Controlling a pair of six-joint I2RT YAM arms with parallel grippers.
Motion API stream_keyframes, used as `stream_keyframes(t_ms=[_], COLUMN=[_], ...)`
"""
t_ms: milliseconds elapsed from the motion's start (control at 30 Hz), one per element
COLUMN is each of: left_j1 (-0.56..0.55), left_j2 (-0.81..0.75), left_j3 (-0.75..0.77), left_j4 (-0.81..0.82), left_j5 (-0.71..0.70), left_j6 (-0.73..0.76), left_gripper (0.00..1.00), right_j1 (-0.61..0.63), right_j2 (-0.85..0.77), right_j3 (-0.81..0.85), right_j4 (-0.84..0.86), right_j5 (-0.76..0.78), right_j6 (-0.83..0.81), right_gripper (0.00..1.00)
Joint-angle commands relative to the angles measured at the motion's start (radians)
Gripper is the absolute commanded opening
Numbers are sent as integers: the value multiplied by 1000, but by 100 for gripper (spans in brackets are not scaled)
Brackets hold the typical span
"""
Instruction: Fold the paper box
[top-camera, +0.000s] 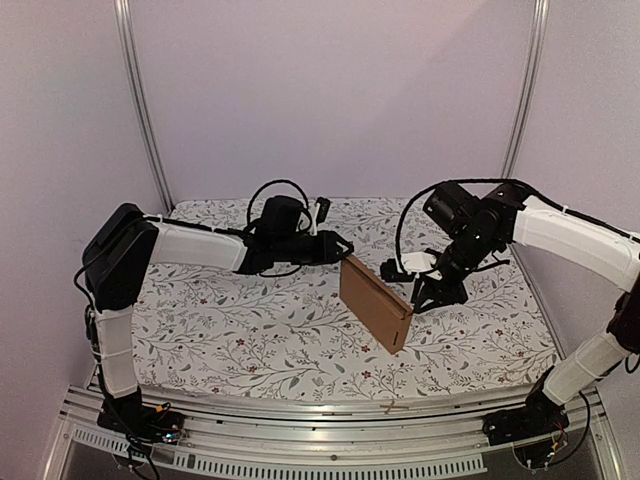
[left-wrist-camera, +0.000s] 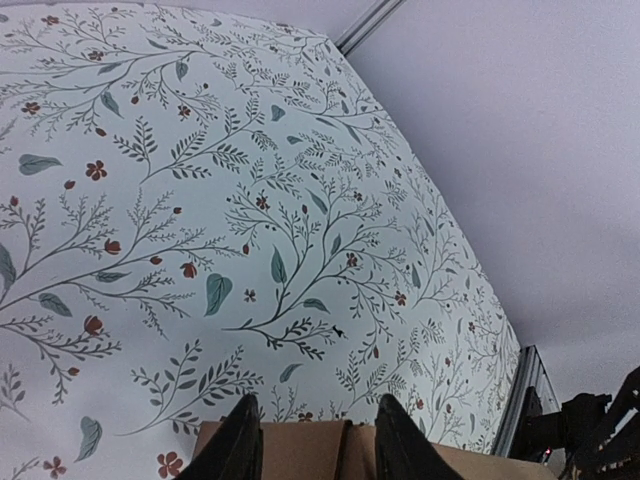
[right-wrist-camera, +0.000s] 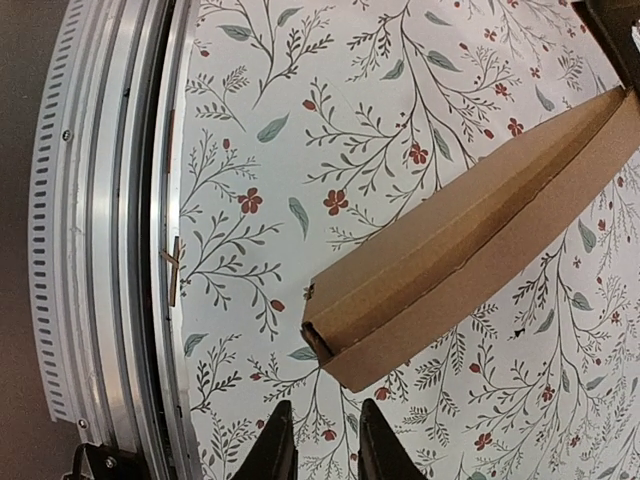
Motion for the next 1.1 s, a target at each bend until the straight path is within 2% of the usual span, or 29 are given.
stream_keyframes(t_ms=[0,233,600,767,967,1067], left_j1=[6,9,9,9,9,9], left_j2=[15,18,28,29,30,33], left_j3=[-12,3,-9,-15,-17,-18], left_j4=[-92,-106,-101,-93,-87,-84], left_j5=[-1,3,5,4,6,6], left_j6=[19,21,19,13,11,9], left_gripper=[39,39,39,39,39,39], right_j1=[28,54,88,95,94,94], right_j2=[-12,14,64,73,-60,-76], right_j3=[-16,-27,-89,-88,-73,-47], right_j4=[34,53,93,95,113,104], right_j5=[31,36,61,77,71,57], right_j6=[-41,-44,-49,-36,-12,-2], right_gripper=[21,18,8,9,15,17])
